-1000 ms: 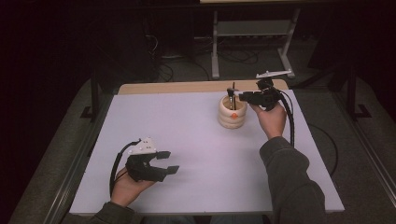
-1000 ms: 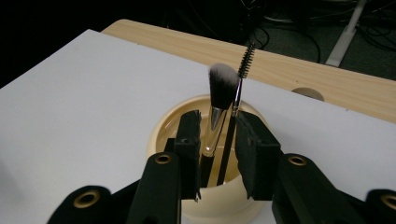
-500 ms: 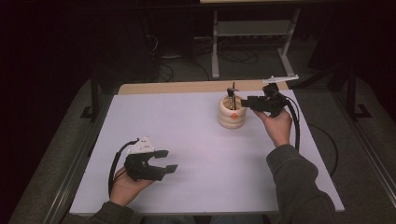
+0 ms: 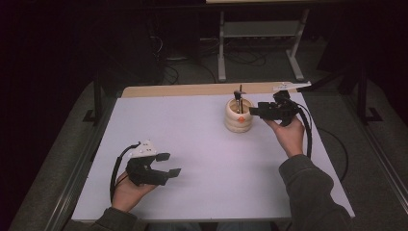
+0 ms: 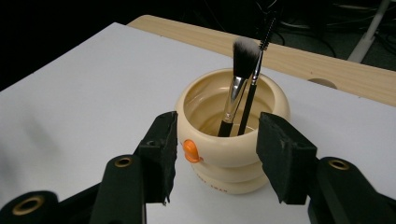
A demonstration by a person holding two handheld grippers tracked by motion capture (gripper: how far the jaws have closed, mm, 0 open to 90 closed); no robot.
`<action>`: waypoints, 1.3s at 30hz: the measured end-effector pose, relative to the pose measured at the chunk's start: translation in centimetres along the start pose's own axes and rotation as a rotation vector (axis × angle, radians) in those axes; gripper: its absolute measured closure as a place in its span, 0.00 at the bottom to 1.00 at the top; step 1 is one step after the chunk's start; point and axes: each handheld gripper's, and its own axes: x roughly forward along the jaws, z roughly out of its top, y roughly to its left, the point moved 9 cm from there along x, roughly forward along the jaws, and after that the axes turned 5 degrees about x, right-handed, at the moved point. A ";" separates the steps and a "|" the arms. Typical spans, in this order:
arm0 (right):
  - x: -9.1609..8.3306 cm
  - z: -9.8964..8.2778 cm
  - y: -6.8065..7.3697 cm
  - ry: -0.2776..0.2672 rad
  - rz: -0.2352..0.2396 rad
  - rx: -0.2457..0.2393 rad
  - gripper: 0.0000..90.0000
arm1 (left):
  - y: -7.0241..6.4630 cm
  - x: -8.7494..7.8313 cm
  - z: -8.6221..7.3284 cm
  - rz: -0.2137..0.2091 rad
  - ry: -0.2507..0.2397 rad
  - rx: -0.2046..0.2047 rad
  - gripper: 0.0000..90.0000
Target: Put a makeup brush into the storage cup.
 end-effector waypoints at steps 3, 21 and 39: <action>-0.2 -0.3 0.2 -0.013 -0.001 -0.014 0.50 | 0.1 0.0 0.1 0.001 -0.005 -0.002 0.32; -0.9 -2.8 1.1 0.006 0.018 -0.024 0.41 | 0.8 -0.4 -0.1 0.030 -0.006 0.003 0.29; -1.8 -4.5 2.0 -0.008 0.030 -0.042 0.38 | 1.8 -1.2 -0.6 0.063 -0.018 -0.024 0.27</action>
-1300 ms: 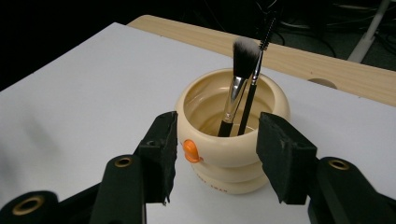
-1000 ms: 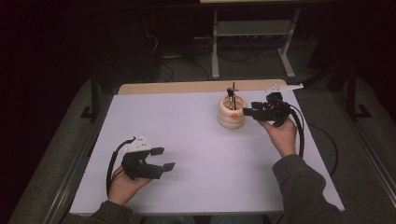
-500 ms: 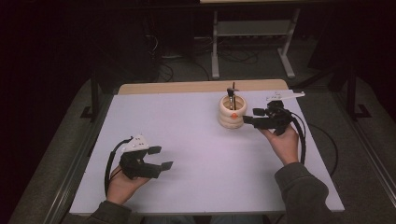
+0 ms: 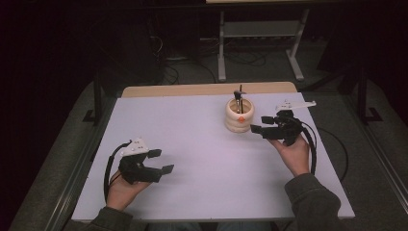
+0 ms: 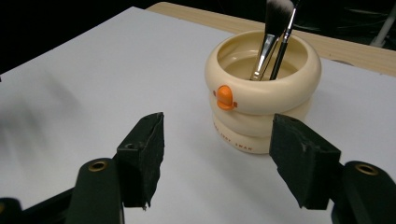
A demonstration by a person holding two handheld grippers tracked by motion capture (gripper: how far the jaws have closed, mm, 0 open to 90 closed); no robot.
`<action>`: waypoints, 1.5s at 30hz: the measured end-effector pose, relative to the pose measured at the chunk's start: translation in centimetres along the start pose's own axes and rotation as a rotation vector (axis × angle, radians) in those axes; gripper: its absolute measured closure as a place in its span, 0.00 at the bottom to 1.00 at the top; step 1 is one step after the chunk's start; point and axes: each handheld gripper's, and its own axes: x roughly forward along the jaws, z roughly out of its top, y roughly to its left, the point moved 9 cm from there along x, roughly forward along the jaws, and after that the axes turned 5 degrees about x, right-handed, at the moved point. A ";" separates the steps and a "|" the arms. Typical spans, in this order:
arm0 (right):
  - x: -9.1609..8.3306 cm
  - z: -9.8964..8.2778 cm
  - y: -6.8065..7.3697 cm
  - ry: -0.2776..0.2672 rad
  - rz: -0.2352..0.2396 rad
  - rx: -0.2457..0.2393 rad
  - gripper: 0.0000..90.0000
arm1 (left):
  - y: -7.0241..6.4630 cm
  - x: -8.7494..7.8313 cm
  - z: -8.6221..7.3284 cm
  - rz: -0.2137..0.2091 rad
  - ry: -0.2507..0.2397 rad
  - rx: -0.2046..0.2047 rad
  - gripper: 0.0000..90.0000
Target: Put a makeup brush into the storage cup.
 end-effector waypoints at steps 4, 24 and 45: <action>0.0 -0.4 0.1 0.007 -0.002 -0.002 0.36 | 0.2 -0.1 -0.1 0.005 -0.003 -0.014 0.27; -0.5 -1.4 0.7 -0.003 -0.002 -0.026 0.33 | 0.7 -0.5 -0.2 0.021 -0.009 -0.021 0.26; -1.3 -2.6 1.6 -0.004 0.005 -0.038 0.31 | 0.8 -0.5 -0.4 0.030 -0.003 -0.014 0.26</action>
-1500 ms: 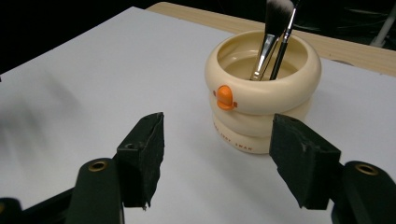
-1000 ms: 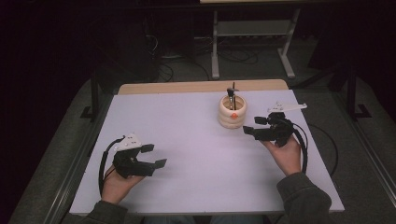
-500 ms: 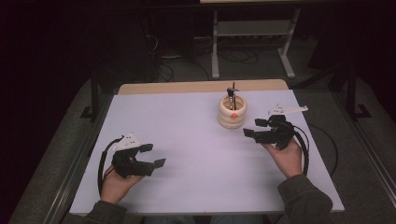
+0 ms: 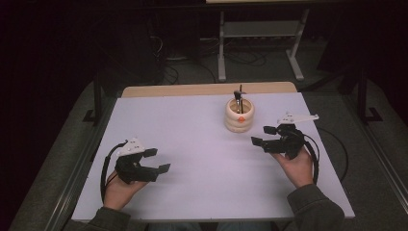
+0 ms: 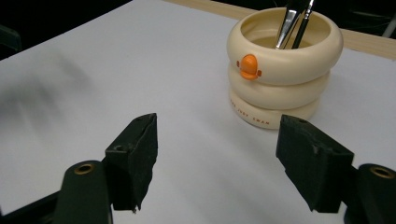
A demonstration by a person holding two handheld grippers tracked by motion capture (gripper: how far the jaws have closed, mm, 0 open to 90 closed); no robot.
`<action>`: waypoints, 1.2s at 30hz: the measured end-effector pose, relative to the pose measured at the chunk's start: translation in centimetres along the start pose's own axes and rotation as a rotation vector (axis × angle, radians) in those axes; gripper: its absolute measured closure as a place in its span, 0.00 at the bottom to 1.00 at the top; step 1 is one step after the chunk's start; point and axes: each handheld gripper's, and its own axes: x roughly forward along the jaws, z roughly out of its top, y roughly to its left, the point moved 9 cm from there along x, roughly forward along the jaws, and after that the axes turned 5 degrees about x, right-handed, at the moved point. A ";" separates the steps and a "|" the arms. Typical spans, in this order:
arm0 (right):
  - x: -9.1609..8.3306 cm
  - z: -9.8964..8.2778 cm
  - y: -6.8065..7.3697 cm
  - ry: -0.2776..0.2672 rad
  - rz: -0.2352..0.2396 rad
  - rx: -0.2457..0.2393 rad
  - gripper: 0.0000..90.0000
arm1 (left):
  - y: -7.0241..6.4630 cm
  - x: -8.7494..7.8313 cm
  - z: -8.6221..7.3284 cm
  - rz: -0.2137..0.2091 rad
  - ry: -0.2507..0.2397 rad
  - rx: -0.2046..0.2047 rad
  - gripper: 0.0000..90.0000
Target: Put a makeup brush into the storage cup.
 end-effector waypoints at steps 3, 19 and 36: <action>-0.2 -0.1 0.1 0.002 -0.001 -0.003 0.31 | 0.0 -0.1 0.0 0.002 -0.002 -0.001 0.26; -1.0 -1.4 -0.1 -0.005 -0.005 0.008 0.30 | 0.0 -0.1 -0.1 0.005 0.000 -0.001 0.26; -1.9 -2.8 0.0 -0.015 -0.007 0.022 0.29 | 0.0 -0.2 -0.4 0.007 0.001 0.017 0.25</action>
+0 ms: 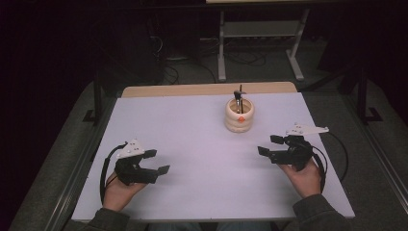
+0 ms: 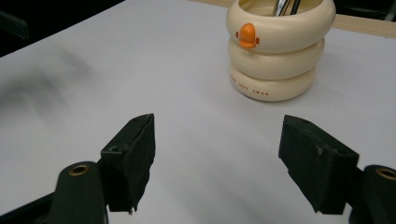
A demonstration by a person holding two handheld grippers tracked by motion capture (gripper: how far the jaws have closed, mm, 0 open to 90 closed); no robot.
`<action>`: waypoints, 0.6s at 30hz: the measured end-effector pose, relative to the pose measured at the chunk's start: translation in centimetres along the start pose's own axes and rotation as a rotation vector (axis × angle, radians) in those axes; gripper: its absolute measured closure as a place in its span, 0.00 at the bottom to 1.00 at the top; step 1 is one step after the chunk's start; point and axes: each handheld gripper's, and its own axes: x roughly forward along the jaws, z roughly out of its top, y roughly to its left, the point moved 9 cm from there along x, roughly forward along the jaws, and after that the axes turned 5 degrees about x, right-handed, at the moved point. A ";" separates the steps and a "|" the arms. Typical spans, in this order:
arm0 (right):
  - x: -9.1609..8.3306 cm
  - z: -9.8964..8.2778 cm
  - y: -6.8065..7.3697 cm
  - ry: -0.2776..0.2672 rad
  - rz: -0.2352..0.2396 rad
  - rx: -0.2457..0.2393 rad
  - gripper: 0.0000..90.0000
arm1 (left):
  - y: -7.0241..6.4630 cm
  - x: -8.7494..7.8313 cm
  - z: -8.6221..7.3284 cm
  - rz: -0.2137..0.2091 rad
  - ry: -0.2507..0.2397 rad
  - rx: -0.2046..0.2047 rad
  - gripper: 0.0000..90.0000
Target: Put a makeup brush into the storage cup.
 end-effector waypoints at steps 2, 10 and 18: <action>-0.1 -0.1 0.0 -0.003 0.000 0.000 0.29 | 0.0 -0.1 0.0 0.001 -0.001 -0.002 0.25; -0.4 -0.9 0.2 0.000 0.000 -0.002 0.29 | 0.0 -0.2 -0.2 0.005 -0.008 -0.006 0.25; -0.8 -1.5 0.1 0.001 0.002 0.009 0.29 | 0.1 -0.2 -0.4 0.009 0.002 0.002 0.24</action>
